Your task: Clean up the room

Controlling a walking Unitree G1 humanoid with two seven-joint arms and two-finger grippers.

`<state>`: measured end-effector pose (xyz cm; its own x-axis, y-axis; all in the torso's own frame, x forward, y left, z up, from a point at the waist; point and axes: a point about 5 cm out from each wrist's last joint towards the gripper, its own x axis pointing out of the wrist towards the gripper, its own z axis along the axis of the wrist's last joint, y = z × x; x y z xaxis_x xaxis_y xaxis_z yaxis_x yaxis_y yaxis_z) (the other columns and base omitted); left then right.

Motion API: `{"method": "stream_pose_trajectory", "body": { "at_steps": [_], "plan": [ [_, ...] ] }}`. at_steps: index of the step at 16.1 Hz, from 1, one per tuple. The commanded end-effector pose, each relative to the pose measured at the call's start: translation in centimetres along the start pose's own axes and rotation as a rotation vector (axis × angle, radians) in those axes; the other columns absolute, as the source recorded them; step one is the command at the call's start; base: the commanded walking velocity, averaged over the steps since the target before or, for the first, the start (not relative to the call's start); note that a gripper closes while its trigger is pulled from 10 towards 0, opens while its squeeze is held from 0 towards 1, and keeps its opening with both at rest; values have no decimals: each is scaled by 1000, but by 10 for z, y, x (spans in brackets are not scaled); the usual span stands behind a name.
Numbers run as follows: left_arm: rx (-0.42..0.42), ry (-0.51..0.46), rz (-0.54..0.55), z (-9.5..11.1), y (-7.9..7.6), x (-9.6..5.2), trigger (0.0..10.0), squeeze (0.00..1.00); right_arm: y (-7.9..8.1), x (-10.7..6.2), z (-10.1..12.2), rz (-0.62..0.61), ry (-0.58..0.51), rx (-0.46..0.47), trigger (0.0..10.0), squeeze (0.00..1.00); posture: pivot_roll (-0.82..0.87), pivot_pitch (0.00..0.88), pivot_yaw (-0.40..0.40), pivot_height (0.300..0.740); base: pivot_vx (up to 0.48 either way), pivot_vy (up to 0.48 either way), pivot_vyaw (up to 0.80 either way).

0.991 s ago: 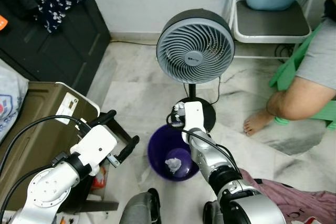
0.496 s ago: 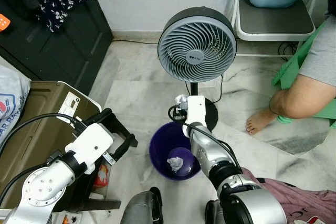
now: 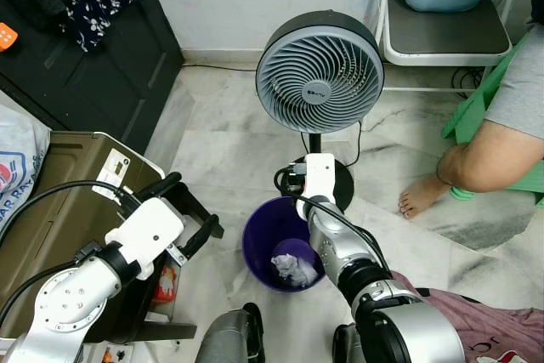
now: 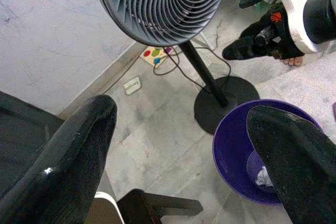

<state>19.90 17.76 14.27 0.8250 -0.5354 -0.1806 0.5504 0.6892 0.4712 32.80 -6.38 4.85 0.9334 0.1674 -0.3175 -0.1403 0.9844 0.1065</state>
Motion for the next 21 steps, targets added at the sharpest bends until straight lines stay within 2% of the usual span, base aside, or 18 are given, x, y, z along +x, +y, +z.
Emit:
{"method": "stream_pose_trajectory", "body": {
  "at_steps": [1,5,8,9,11,13,15,16,18,20,21],
  "plan": [
    [15,25,-5,-2,1,-2,10000,0,17,0,1,41,3,11,10000,1000,194,170,177,740,0,0,0],
    [16,6,5,-2,2,4,10000,0,22,0,5,89,-31,7,10000,1000,173,146,167,740,0,0,0],
    [4,-30,29,-2,2,18,10000,0,23,-6,9,171,-62,5,10000,1000,105,99,132,740,0,0,0],
    [-18,-67,49,1,0,32,10000,0,16,-14,10,237,-79,-29,10000,1000,60,69,110,740,0,0,0],
    [-42,-92,66,4,0,42,10000,0,8,-22,10,283,-82,-48,10000,1000,33,51,98,740,0,0,0],
    [-65,-135,88,8,-2,56,10000,0,-6,-45,11,417,-58,-106,10000,1000,-19,17,82,740,0,0,0],
    [-82,-155,115,9,0,70,10000,0,-20,-60,15,502,-23,-110,10000,1000,-67,0,72,740,0,0,0],
    [-90,-164,152,8,3,79,10000,0,-33,-72,18,518,-12,-129,10000,1000,-109,0,72,740,0,0,0],
    [-146,-170,235,7,8,88,10000,0,-57,-84,26,417,-52,-128,10000,1000,-149,0,87,740,0,0,0],
    [-184,-165,278,4,10,91,10000,0,-61,-92,29,378,-50,-96,10000,1000,-160,0,94,740,0,0,0],
    [-229,-156,319,1,13,93,10000,0,-64,-101,29,362,-66,-94,10000,1000,-179,0,114,740,0,0,0]
  ]
}}
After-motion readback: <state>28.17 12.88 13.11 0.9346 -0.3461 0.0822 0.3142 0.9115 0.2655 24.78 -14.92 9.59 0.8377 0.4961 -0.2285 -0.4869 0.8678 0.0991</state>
